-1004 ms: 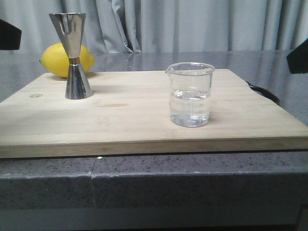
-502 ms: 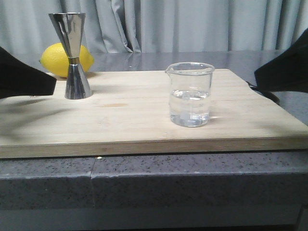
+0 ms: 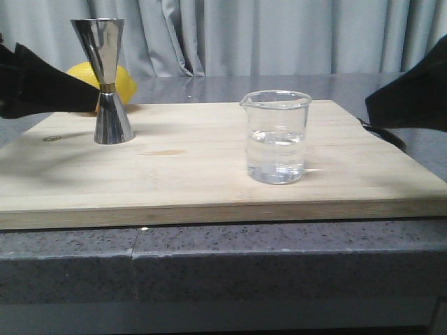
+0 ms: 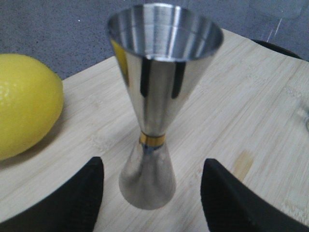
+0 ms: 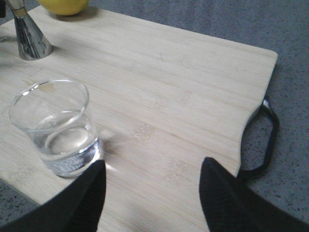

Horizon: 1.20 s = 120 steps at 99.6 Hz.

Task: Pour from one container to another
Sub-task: 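Reach the left gripper to the steel jigger and grasp its waist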

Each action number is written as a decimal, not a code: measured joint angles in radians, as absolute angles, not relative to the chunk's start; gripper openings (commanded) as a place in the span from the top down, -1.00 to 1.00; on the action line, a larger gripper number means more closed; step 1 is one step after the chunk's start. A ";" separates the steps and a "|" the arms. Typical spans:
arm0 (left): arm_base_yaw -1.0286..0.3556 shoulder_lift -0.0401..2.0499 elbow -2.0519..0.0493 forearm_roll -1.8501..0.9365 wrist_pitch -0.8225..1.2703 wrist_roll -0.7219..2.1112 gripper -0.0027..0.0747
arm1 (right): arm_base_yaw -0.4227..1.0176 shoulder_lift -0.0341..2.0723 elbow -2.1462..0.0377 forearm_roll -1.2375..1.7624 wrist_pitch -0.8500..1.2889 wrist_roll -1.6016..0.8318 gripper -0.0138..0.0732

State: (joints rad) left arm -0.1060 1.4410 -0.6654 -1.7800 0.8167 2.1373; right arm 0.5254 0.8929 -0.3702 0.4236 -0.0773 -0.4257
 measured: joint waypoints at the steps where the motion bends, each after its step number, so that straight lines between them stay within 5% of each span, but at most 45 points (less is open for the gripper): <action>1: -0.106 1.446 -0.667 -1.780 0.821 2.137 -0.13 | 0.525 0.893 -0.370 0.424 -0.077 -0.426 -0.21; 78: -0.174 1.599 -0.796 -1.780 0.847 2.141 -0.12 | 0.525 0.893 -0.369 0.424 -0.095 -0.426 -0.21; 120: -0.174 1.599 -0.802 -1.780 0.848 2.144 0.28 | 0.525 0.893 -0.369 0.426 -0.100 -0.426 -0.21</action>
